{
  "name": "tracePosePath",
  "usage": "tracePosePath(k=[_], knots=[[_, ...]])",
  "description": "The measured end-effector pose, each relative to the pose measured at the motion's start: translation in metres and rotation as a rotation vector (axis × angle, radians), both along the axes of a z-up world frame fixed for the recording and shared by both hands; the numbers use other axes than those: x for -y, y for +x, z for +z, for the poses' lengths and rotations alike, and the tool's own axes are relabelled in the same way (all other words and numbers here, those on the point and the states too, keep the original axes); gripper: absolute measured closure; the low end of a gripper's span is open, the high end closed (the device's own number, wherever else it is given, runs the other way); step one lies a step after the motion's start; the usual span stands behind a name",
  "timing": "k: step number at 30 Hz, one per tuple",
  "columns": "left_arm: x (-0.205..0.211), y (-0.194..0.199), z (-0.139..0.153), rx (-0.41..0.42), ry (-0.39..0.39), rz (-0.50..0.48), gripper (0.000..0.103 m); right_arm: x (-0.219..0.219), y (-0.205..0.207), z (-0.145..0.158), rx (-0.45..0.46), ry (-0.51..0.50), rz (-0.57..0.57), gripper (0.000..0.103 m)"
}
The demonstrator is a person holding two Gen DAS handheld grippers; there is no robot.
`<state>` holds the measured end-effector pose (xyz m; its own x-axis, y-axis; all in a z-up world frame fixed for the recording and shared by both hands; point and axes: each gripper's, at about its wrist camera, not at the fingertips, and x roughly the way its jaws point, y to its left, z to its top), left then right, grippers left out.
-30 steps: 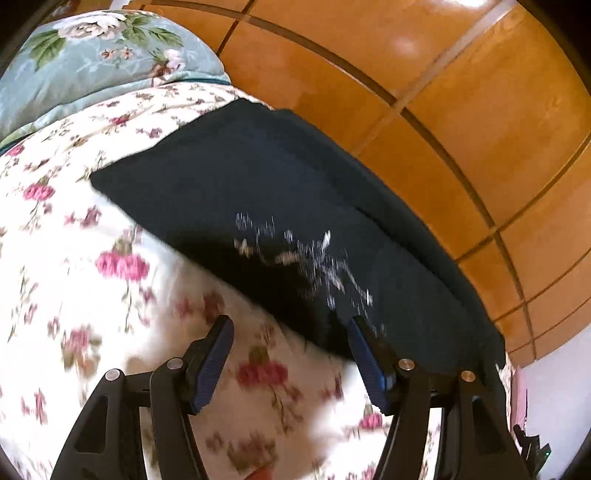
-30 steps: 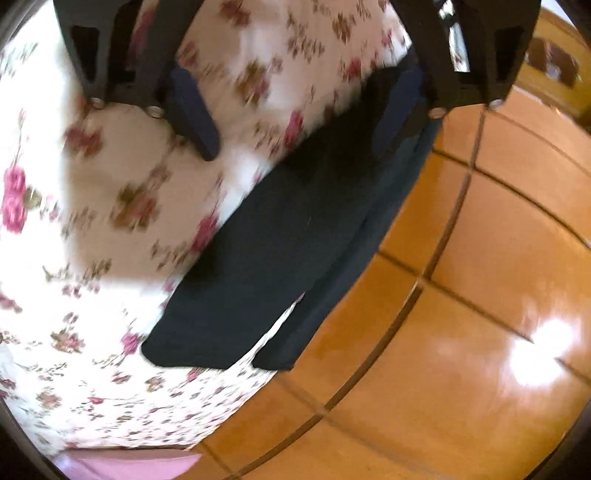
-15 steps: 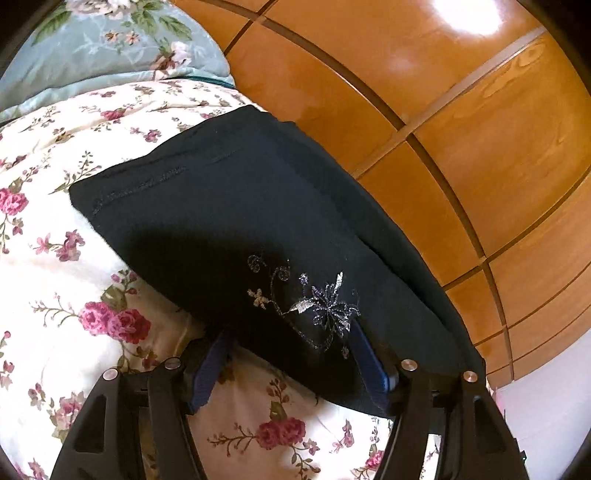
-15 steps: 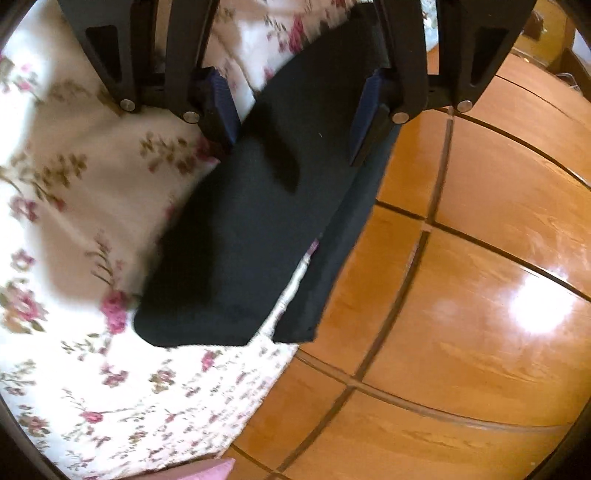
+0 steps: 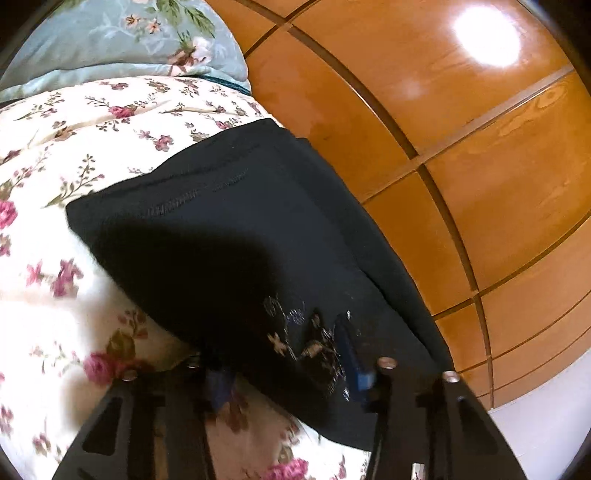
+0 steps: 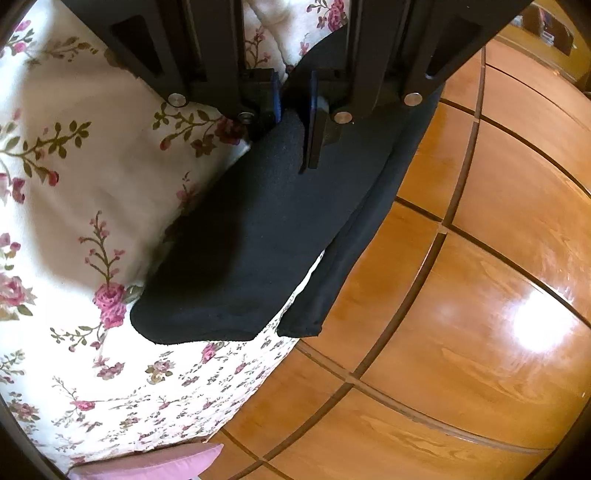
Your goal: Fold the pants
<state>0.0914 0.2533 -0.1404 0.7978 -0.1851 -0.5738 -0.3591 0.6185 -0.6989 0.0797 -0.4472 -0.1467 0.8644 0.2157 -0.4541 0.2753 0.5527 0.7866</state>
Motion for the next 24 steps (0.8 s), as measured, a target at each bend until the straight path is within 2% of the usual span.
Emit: tracePosePath(k=[2, 7, 9, 15, 19, 24], knots=[[-0.002, 0.002, -0.004, -0.045, 0.030, -0.001, 0.085, 0.000, 0.001, -0.001, 0.000, -0.004, 0.000, 0.095], [-0.002, 0.007, 0.002, -0.056, 0.085, -0.041, 0.096, -0.001, 0.002, 0.001, -0.008, -0.019, -0.003, 0.095], [-0.001, 0.002, 0.013, -0.031, 0.121, -0.046, 0.096, 0.000, 0.000, 0.003, -0.007, -0.016, -0.005, 0.095], [-0.007, -0.026, 0.036, 0.044, 0.127, -0.050, 0.097, 0.009, -0.015, 0.022, 0.014, -0.052, -0.026, 0.096], [-0.015, -0.047, 0.038, 0.050, 0.093, -0.045, 0.097, 0.013, -0.033, 0.036, 0.013, -0.094, -0.021, 0.096], [-0.013, -0.083, 0.037, 0.047, 0.094, -0.050, 0.097, 0.020, -0.059, 0.040, -0.004, -0.097, -0.018, 0.096]])
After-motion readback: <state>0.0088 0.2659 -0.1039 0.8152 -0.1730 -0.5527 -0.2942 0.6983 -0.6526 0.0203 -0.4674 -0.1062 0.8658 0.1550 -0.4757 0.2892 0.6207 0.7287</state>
